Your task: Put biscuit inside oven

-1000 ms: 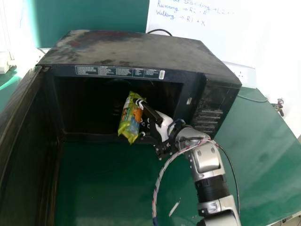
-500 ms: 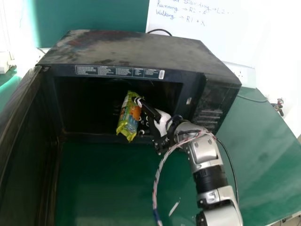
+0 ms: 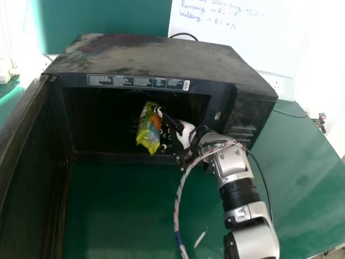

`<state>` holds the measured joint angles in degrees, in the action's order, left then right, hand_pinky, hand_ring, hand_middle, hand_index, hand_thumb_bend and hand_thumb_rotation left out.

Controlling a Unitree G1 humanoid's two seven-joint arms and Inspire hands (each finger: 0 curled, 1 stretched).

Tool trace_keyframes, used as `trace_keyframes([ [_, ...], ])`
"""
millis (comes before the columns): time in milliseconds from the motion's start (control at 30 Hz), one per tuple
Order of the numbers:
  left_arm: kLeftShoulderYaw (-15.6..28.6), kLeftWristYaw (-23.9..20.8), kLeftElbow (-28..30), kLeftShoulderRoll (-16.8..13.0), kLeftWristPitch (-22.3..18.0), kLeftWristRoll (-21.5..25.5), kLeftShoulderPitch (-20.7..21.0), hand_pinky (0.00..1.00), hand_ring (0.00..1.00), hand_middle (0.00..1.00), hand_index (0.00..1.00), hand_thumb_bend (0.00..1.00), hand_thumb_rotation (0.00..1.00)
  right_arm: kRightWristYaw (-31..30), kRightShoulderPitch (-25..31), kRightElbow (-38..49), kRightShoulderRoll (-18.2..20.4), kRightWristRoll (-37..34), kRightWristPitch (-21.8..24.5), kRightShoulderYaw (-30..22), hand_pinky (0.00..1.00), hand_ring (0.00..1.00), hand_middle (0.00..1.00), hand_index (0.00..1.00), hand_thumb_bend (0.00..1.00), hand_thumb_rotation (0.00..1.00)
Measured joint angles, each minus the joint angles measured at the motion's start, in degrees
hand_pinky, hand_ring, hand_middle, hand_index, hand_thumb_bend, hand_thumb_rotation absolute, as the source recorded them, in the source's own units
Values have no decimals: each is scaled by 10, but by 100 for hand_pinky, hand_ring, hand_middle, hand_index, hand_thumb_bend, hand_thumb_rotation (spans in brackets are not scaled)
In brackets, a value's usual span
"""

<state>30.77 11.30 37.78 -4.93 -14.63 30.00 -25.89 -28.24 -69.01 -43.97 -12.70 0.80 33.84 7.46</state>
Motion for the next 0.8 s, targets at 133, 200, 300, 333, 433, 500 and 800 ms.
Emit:
trace_keyframes([
  [133, -1, -1, 1, 1, 0, 0, -1, 97, 92, 91, 88, 96, 95, -1, -3, -19, 3, 1, -18, -1, 12, 18, 47, 56, 57, 0],
  [200, -1, -1, 1, 1, 0, 0, -2, 97, 92, 92, 88, 96, 95, 0, -6, -27, 6, 2, -23, -1, 11, 17, 47, 57, 57, 0],
  [300, -1, -1, 2, 2, 0, 0, -2, 98, 92, 92, 89, 96, 95, 5, -16, -42, 11, 3, -25, -5, 13, 19, 47, 61, 57, 0],
  [333, -1, -1, 2, 2, 0, 0, -3, 98, 92, 92, 88, 96, 95, 7, -18, -44, 12, 3, -27, -6, 12, 18, 47, 65, 57, 0],
  [433, -2, -1, 2, 2, -1, 0, -3, 99, 93, 92, 89, 96, 95, 9, -22, -50, 15, 3, -30, -9, 11, 17, 47, 71, 57, 0],
  [500, -2, 0, 2, 2, -1, 1, -4, 99, 93, 93, 89, 96, 95, 11, -26, -54, 18, 3, -33, -10, 11, 17, 47, 66, 57, 0],
  [800, -4, 1, 3, 2, -1, 2, -5, 100, 93, 93, 90, 96, 96, 11, -48, -78, 26, 3, -44, -16, 8, 14, 47, 65, 57, 0],
])
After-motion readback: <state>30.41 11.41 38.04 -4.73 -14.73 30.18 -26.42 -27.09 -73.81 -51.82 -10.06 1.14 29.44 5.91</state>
